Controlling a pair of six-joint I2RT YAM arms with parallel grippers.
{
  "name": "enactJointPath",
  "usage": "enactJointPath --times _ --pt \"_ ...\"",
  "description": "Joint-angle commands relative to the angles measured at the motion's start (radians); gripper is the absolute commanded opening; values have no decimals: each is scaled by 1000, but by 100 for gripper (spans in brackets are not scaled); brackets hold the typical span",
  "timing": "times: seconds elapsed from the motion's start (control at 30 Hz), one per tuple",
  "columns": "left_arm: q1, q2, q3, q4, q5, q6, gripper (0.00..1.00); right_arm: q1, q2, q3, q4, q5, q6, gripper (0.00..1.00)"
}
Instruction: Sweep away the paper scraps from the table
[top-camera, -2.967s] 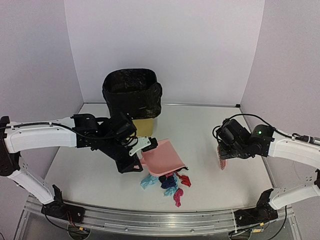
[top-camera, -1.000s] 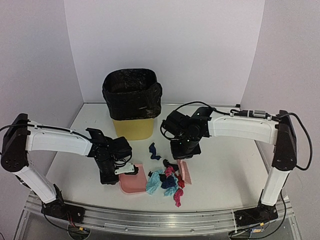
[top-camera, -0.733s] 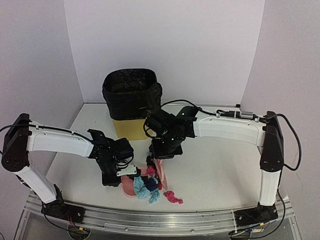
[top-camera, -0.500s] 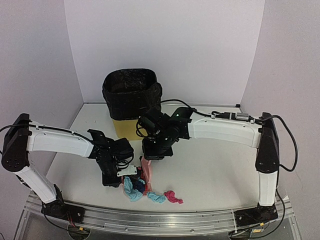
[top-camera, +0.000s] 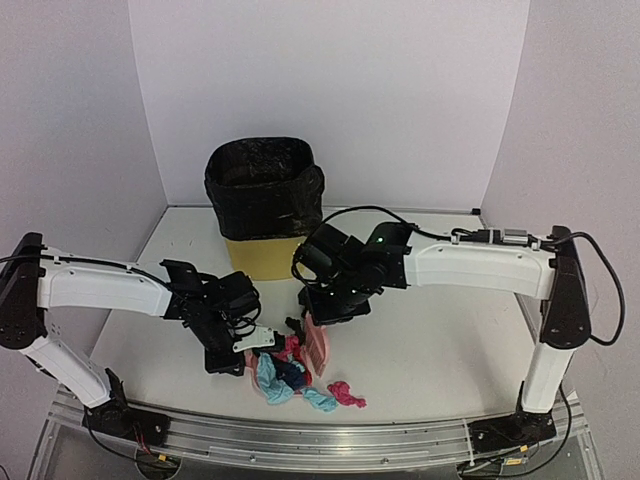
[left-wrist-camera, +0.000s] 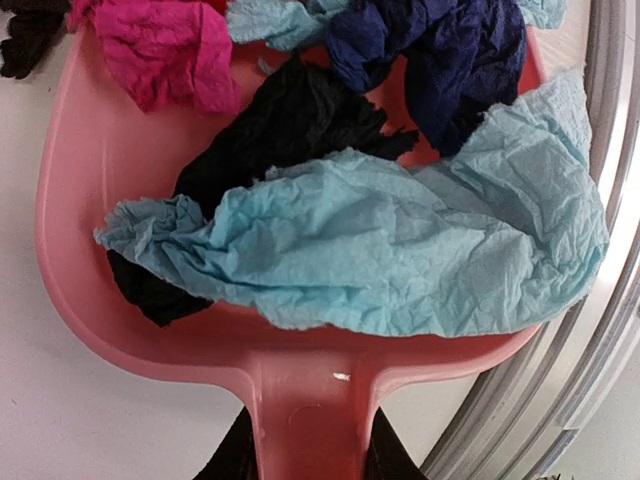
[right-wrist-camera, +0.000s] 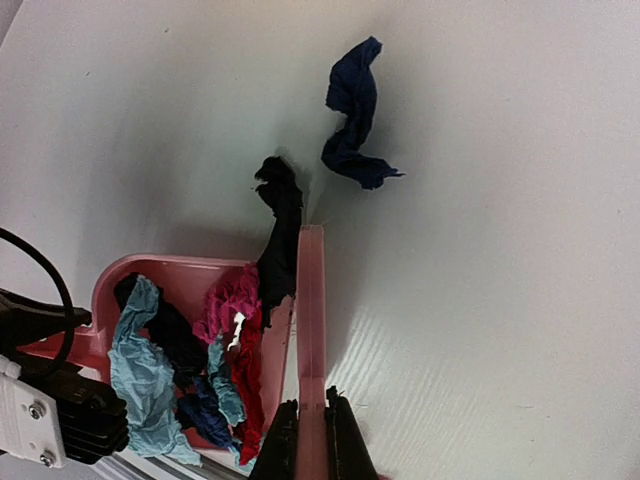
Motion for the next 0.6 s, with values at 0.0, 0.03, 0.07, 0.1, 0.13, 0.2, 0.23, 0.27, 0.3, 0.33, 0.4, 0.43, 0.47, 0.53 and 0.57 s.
enactJointPath --times 0.0,0.03,0.07,0.1,0.13,0.2,0.23,0.27,0.3,0.33,0.4,0.43,0.47,0.53,0.57 --pt "-6 -20 -11 161 103 22 0 4 -139 -70 0 164 -90 0" --pt "-6 -12 -12 180 106 22 0 2 -160 -86 -1 180 -94 0" --pt "-6 -1 -13 200 108 22 0 1 -180 -100 -2 191 -97 0" --pt "-6 12 -15 221 111 22 0 -1 -197 -113 -3 204 -99 0" --pt "-6 22 -18 241 113 22 0 -2 -213 -125 -3 218 -98 0" --pt "-6 30 -31 289 118 21 0 -6 -256 -159 -5 257 -94 0" --pt "-6 32 -40 319 120 17 0 -10 -276 -175 -6 274 -89 0" --pt "-6 30 -49 353 126 14 0 -17 -298 -193 -8 289 -86 0" --pt "-6 28 -55 381 128 11 0 -24 -315 -210 -9 301 -81 0" --pt "-6 26 -58 402 126 8 0 -33 -334 -224 -11 311 -79 0" --pt "-6 21 -52 418 115 4 0 -54 -375 -252 -16 329 -74 0" --pt "-6 17 -47 417 110 5 0 -65 -393 -265 -18 337 -71 0" --pt "-6 12 -41 414 105 6 0 -75 -413 -279 -19 345 -68 0" --pt "-6 -1 -23 399 92 10 0 -95 -446 -308 -22 356 -67 0" --pt "-6 -6 -10 390 85 10 0 -106 -463 -325 -23 361 -67 0"
